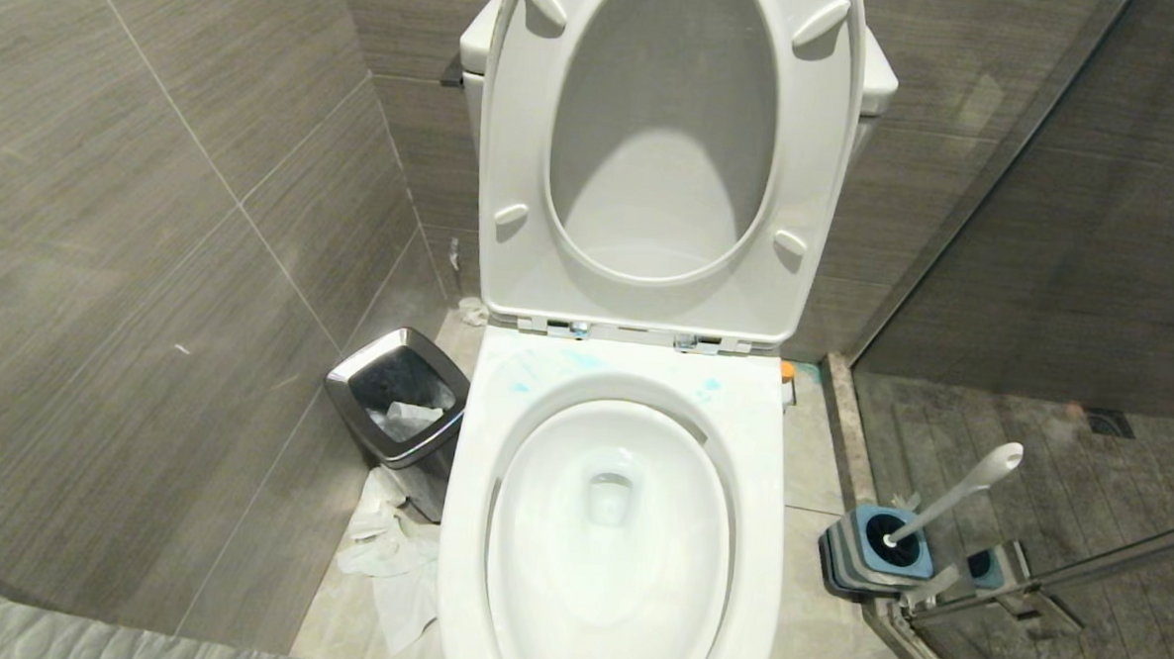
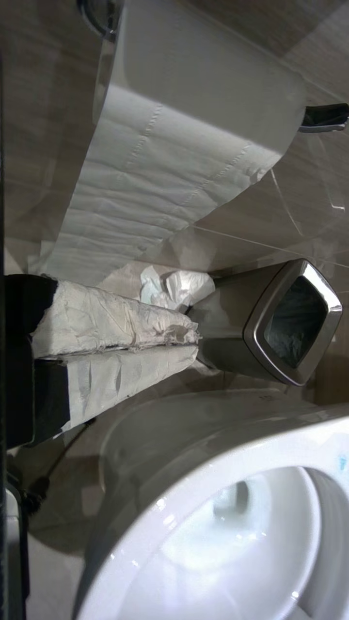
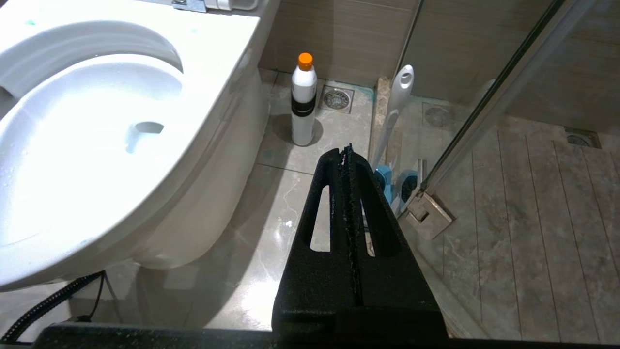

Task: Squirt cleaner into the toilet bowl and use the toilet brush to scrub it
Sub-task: Pour in the cleaning agent

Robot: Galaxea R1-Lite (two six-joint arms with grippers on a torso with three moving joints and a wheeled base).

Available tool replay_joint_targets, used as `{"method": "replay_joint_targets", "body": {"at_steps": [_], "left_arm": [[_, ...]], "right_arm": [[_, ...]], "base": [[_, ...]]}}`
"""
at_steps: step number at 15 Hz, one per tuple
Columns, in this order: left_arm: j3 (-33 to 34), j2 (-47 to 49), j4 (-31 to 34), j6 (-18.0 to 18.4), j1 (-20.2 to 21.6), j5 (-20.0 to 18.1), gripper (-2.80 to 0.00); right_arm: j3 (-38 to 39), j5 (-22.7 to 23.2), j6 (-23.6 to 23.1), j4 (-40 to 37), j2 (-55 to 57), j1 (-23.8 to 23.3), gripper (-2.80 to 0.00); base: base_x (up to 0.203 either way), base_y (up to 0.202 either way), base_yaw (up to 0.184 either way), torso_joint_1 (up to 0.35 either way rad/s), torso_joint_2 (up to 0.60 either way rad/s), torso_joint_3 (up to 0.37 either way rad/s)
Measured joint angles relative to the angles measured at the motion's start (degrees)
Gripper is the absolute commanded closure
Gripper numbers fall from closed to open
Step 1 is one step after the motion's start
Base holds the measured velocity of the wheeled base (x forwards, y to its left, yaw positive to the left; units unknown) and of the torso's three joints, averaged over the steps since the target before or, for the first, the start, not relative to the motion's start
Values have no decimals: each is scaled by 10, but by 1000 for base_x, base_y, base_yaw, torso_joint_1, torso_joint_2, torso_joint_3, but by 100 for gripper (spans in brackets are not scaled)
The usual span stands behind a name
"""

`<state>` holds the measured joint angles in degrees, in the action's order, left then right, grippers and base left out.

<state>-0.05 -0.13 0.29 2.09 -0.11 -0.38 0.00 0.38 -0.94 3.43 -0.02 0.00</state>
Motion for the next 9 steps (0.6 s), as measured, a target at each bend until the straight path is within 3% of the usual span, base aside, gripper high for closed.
{"method": "replay_joint_targets", "body": {"at_steps": [2, 9], "left_arm": [[0, 0, -1, -16, 0, 2, 0], [0, 0, -1, -16, 0, 2, 0]], "right_arm": [[0, 0, 0, 0, 0, 0, 0], [0, 0, 0, 0, 0, 0, 0]], "base": [[0, 0, 0, 0, 0, 0], [0, 0, 0, 0, 0, 0]]}}
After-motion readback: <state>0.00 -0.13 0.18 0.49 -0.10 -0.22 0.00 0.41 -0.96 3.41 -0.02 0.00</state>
